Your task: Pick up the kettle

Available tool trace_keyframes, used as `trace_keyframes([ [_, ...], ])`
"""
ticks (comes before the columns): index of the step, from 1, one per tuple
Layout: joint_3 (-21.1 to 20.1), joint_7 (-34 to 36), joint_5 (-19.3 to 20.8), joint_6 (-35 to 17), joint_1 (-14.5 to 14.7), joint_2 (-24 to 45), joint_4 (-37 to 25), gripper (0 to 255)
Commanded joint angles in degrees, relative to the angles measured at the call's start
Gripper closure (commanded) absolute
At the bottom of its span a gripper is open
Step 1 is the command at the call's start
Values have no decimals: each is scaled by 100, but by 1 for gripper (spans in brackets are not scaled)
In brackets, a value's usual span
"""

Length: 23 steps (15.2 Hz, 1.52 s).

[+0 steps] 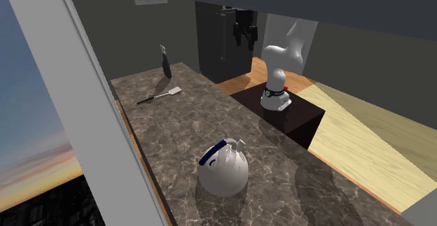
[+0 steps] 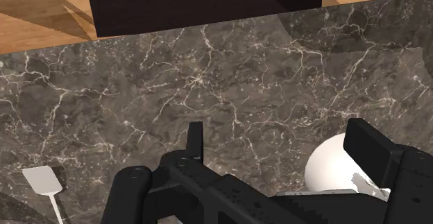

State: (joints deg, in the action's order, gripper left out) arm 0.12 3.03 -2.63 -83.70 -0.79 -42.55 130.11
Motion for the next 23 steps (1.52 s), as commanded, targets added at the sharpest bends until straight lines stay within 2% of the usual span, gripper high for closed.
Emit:
trace_keyframes([
  [1, 0, 0, 0, 0, 0, 0, 0, 0],
  [12, -862, 818, -389, -1076, 311, 1904, -562, 0],
  [23, -1527, 1685, -216, -1688, 616, 4204, -1958, 0],
])
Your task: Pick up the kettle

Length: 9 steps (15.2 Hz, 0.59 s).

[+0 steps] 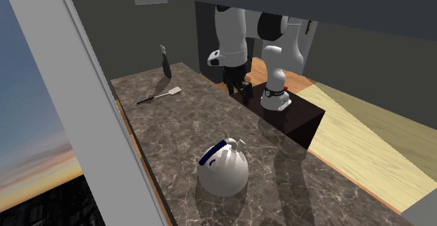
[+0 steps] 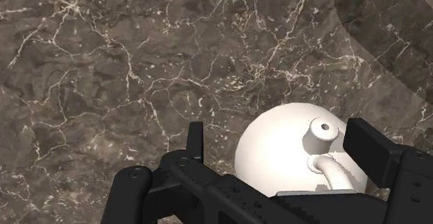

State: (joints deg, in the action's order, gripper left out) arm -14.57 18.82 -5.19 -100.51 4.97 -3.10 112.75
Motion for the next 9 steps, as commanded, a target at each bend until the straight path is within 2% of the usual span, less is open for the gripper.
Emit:
trace_keyframes([
  [1, -100, 187, 84, -30, 80, 484, -394, 0],
  [9, -284, 782, 512, 43, 533, 2372, -2085, 0],
])
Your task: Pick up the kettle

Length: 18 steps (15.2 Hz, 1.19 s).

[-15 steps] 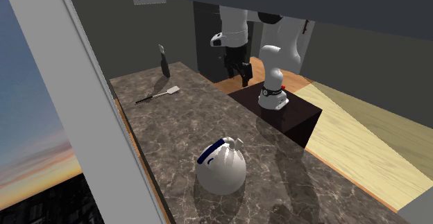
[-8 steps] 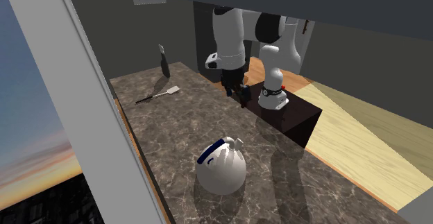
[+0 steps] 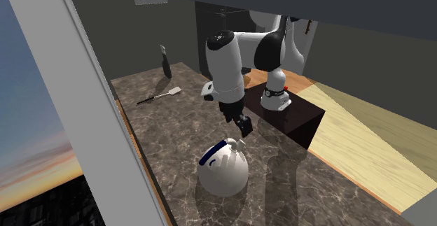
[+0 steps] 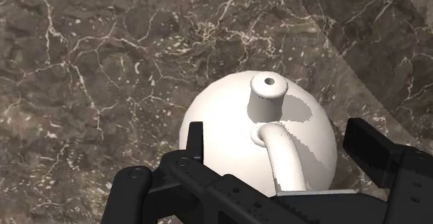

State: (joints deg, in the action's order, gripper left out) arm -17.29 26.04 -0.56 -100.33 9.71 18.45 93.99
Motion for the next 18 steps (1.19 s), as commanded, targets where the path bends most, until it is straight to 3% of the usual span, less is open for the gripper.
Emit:
trace_keyframes([
  [1, -18, 122, 104, 70, 133, 468, -470, 0],
  [11, 11, 111, 148, -438, 146, 641, -129, 0],
  [12, 10, 114, 149, -438, 149, 645, -132, 255],
  [18, 10, 115, 149, -440, 149, 645, -130, 255],
])
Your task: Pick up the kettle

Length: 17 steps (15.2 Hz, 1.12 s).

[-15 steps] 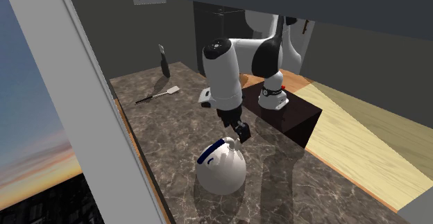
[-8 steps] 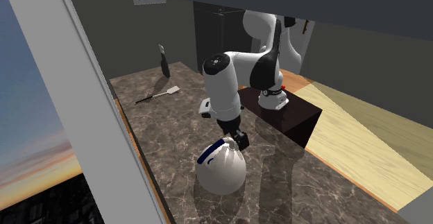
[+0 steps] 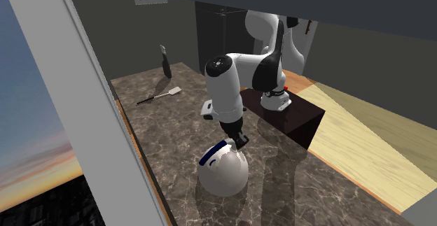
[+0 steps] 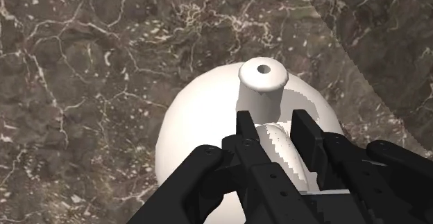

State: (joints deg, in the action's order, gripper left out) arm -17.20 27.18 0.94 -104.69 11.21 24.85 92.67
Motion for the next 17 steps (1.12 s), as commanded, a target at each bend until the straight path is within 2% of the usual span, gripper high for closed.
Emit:
trace_keyframes([
  [1, 1, 0, 0, -4, 0, 4, 2, 255],
  [3, 1, -3, -1, -1, -3, 1, 3, 255],
  [17, -39, 27, -70, 962, -5, -252, -718, 255],
])
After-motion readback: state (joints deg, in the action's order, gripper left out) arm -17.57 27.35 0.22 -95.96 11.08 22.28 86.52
